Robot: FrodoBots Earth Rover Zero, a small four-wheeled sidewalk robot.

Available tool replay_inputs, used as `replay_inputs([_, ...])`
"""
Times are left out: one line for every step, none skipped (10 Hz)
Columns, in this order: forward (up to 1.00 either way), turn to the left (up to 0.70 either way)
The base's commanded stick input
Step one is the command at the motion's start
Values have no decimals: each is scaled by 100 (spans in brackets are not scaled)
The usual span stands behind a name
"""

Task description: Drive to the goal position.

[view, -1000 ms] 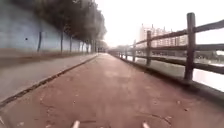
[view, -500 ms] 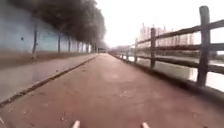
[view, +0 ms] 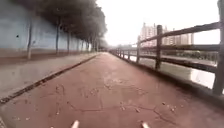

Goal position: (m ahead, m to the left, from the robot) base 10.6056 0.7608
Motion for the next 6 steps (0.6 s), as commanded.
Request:
replay_inputs([70,0])
replay_inputs([70,0])
replay_inputs([70,0])
replay_inputs([70,0])
replay_inputs([70,0])
replay_inputs([70,0])
